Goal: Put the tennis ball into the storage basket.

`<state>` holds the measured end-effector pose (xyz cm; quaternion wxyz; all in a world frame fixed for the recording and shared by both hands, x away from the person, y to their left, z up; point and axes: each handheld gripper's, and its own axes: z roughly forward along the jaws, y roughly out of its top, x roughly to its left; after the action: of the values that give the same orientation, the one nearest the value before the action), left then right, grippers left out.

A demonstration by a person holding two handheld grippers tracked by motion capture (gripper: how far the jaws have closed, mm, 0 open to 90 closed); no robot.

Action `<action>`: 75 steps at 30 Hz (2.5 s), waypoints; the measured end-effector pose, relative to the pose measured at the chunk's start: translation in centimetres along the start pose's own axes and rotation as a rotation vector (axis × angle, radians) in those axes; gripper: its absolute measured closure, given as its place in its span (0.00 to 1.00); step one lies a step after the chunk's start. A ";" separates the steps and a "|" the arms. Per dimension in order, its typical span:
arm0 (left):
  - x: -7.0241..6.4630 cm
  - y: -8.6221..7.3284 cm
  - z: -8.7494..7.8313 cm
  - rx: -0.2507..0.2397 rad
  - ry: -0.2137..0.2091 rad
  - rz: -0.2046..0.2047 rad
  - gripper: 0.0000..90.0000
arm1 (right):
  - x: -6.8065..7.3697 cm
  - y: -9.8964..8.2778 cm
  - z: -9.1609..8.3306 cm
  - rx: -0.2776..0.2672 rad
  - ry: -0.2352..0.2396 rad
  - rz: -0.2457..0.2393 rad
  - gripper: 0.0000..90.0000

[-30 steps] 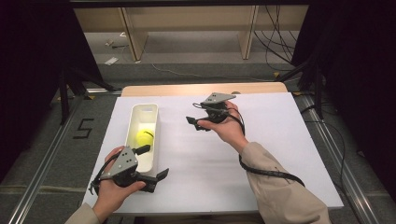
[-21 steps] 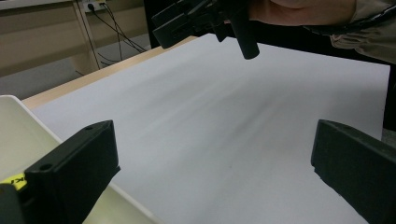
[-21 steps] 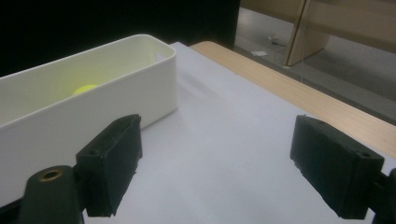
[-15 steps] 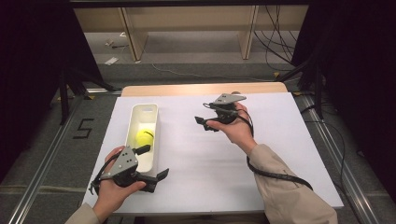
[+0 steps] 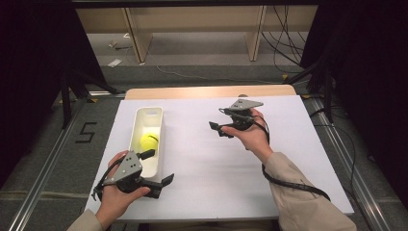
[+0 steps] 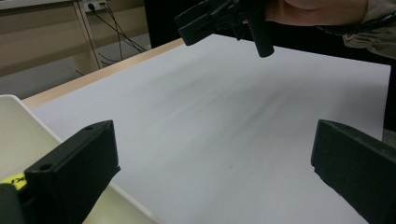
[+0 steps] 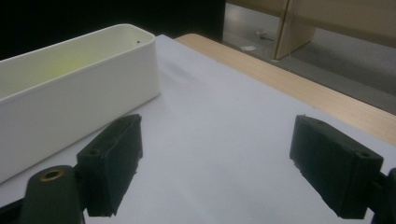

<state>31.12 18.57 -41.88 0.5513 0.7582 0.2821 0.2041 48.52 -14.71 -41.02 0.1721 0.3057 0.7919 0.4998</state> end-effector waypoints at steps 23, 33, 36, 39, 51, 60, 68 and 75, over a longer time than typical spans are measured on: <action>0.0 0.0 0.0 0.000 -0.001 -0.005 0.00 | -1.4 -1.5 -2.4 -0.003 -0.037 0.021 0.20; 0.0 0.0 0.0 0.000 0.000 -0.001 0.00 | -1.9 -2.0 -3.6 -0.007 -0.055 0.028 0.20; 0.0 0.0 0.0 0.000 0.001 0.000 0.00 | -2.1 -2.2 -3.9 -0.006 -0.059 0.029 0.20; 0.0 0.0 0.0 -0.001 0.001 0.000 0.00 | -2.2 -2.3 -4.3 -0.007 -0.064 0.030 0.20; 0.0 0.0 0.0 0.000 0.002 0.000 0.00 | -2.6 -3.0 -5.8 -0.012 -0.081 0.036 0.20; 0.1 0.0 0.0 0.001 0.002 -0.002 0.00 | -2.7 -3.6 -6.6 -0.006 -0.091 0.043 0.20; 0.1 0.0 0.0 0.001 0.003 -0.002 0.00 | -2.8 -4.1 -7.1 -0.005 -0.096 0.044 0.20; 0.1 0.0 0.0 0.002 0.003 -0.002 0.00 | -2.8 -4.5 -7.7 -0.005 -0.099 0.046 0.20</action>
<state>31.17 18.63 -41.87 0.5504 0.7582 0.2837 0.2043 44.79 -23.28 -41.73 0.2003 0.3478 0.7740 0.4897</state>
